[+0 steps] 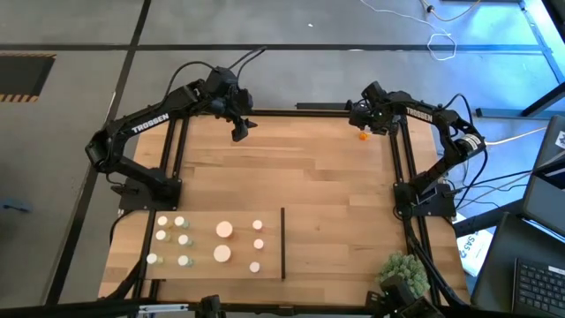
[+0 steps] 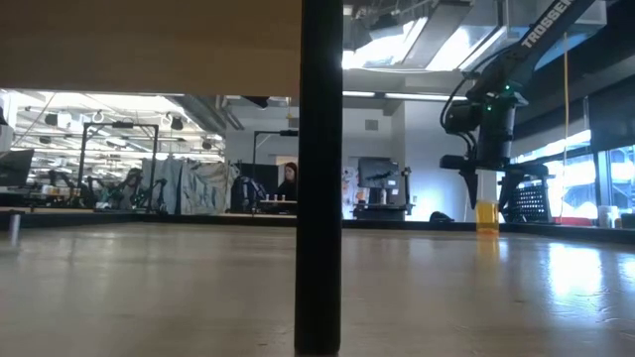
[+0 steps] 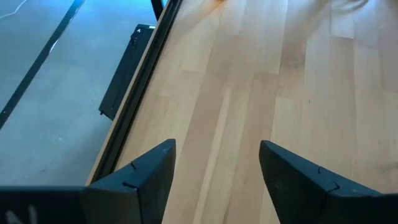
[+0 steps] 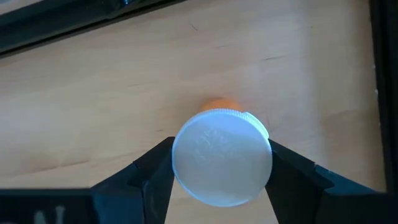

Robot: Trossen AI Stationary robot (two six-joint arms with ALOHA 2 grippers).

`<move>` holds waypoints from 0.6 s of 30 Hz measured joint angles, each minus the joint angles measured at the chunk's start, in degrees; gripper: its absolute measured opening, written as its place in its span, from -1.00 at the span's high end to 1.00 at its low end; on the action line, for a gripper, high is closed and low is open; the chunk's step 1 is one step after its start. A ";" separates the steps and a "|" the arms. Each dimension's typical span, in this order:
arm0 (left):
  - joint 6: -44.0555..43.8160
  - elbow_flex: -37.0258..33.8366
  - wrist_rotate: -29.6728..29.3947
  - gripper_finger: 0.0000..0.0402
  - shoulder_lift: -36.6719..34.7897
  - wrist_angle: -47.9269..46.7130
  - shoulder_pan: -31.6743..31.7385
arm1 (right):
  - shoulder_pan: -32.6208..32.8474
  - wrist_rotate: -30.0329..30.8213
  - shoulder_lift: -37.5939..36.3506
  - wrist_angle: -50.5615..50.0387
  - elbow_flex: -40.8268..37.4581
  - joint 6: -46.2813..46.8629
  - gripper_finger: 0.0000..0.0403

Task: Pick and place medicine bottles onto shelf by color
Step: Put the orange pill bottle on the shelf aligned with the other orange pill bottle

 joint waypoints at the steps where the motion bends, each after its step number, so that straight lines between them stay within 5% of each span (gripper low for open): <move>1: -0.01 0.00 0.00 -0.12 0.00 0.00 0.00 | 0.00 -0.04 0.00 0.01 0.00 -0.20 -0.06; 18: 0.01 0.00 0.00 -0.12 0.00 0.00 0.01 | 5.51 -4.26 0.33 -1.29 4.08 -18.12 -0.04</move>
